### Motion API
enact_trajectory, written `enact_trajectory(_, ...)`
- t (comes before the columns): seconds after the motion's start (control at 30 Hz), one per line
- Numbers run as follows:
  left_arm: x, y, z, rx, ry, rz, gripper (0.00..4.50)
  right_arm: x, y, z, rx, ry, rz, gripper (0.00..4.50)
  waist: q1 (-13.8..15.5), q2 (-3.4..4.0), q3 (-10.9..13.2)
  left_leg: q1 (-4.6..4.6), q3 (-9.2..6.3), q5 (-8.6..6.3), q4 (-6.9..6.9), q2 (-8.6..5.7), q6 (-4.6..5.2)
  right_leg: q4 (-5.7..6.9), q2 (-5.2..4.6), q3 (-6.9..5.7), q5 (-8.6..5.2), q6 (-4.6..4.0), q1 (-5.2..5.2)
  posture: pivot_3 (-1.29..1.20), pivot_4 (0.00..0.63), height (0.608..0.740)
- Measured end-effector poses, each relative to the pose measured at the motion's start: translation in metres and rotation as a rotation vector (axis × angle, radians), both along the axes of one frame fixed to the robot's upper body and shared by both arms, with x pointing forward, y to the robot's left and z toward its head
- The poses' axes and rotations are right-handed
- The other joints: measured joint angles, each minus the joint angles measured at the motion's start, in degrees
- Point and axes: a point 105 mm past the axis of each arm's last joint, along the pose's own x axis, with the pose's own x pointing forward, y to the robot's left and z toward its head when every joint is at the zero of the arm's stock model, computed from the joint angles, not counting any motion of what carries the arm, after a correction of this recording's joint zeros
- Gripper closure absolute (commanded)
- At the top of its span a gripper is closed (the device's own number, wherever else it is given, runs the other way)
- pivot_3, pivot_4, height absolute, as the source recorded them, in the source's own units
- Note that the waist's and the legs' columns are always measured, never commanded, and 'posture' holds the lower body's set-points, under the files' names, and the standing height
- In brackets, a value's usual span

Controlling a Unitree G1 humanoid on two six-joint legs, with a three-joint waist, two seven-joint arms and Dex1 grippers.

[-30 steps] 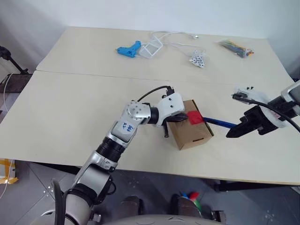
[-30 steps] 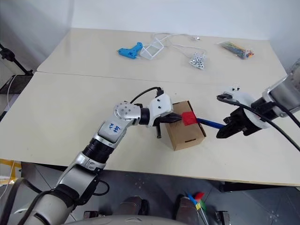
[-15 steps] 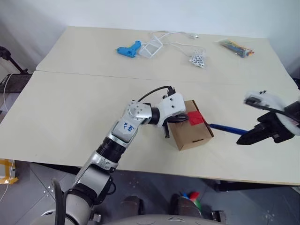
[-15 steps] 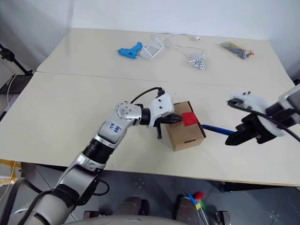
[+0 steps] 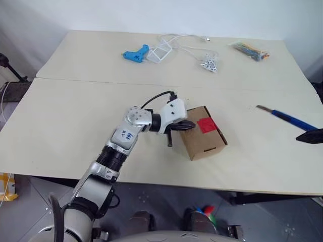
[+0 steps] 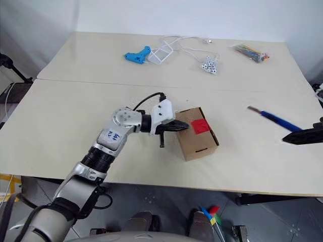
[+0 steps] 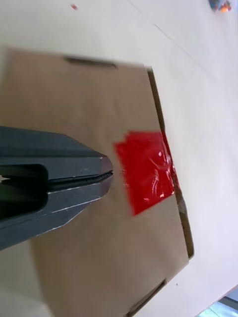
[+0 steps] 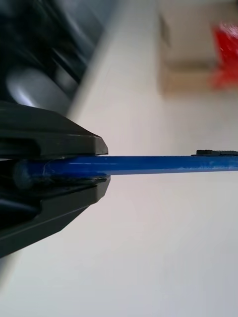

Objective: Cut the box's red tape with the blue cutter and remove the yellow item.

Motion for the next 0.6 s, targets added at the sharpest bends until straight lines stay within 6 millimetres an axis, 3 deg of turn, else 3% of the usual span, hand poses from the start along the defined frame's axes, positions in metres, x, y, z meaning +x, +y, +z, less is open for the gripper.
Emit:
enact_trajectory(0.07, -0.003, 0.005, 0.014, -0.072, -0.013, -0.036, 4.50, 0.012, -0.023, -0.037, -0.007, -0.090, -0.069, 4.32, 0.41, -0.02, 0.00, -0.01, -0.09, 0.01, 0.05, -0.02, -0.01, 0.12, -0.03, -0.09, 0.02, 0.04, 0.00, 0.00, 0.150, 0.740)
enact_trajectory(0.13, -0.001, 0.021, 0.021, -0.087, -0.011, -0.034, 4.50, 0.016, -0.031, -0.071, -0.007, -0.167, -0.096, 4.32, 0.74, 0.46, -0.01, -0.02, -0.16, 0.01, 0.01, -0.04, -0.03, 0.25, -0.02, -0.19, 0.03, 0.06, -0.06, 0.00, 0.150, 0.740)
enact_trajectory(0.2, 0.000, 0.038, 0.024, -0.081, 0.004, -0.029, 4.50, 0.023, -0.035, -0.087, -0.067, -0.274, -0.106, 4.32, 0.57, 0.81, -0.06, 0.00, 0.11, 0.05, -0.14, -0.14, -0.06, 0.22, 0.00, -0.17, 0.02, 0.05, -0.13, 0.00, 0.150, 0.740)
enact_trajectory(0.33, -0.005, 0.067, 0.018, -0.025, 0.034, -0.017, 4.50, 0.038, -0.048, -0.090, -0.228, -0.428, -0.123, 4.32, -0.57, 0.87, -0.05, 0.13, 0.39, 0.12, -0.19, -0.10, -0.06, 0.21, 0.04, 0.00, 0.00, 0.02, -0.09, 0.00, 0.150, 0.740)
enact_trajectory(0.43, -0.008, 0.085, 0.004, 0.006, 0.082, 0.028, 4.50, 0.046, -0.054, -0.091, -0.246, -0.478, -0.140, 4.32, -1.00, 0.82, -0.03, 0.23, 0.32, 0.17, -0.19, -0.04, -0.03, 0.17, 0.04, 0.09, 0.00, 0.02, 0.00, 0.00, 0.150, 0.740)
enact_trajectory(0.47, -0.010, 0.091, -0.001, 0.018, 0.094, 0.046, 4.50, 0.047, -0.055, -0.096, -0.229, -0.465, -0.147, 3.59, -1.04, 0.82, -0.03, 0.23, 0.28, 0.17, -0.19, -0.03, -0.03, 0.16, 0.04, 0.12, 0.01, 0.02, 0.00, 0.00, 0.150, 0.740)
enact_trajectory(0.57, -0.021, 0.109, -0.019, 0.042, 0.146, 0.106, 4.50, 0.045, -0.059, -0.099, -0.233, -0.453, -0.136, 2.73, -1.06, 0.87, -0.03, 0.28, 0.21, 0.17, -0.28, -0.03, -0.02, 0.15, 0.04, 0.23, 0.01, 0.02, -0.02, 0.00, 0.150, 0.740)
enact_trajectory(0.6, -0.025, 0.112, -0.026, 0.049, 0.169, 0.120, 4.50, 0.044, -0.061, -0.094, -0.242, -0.464, -0.132, 2.73, -1.00, 0.87, -0.03, 0.28, 0.20, 0.17, -0.27, -0.03, -0.02, 0.15, 0.04, 0.23, 0.01, 0.02, -0.03, 0.00, 0.150, 0.740)
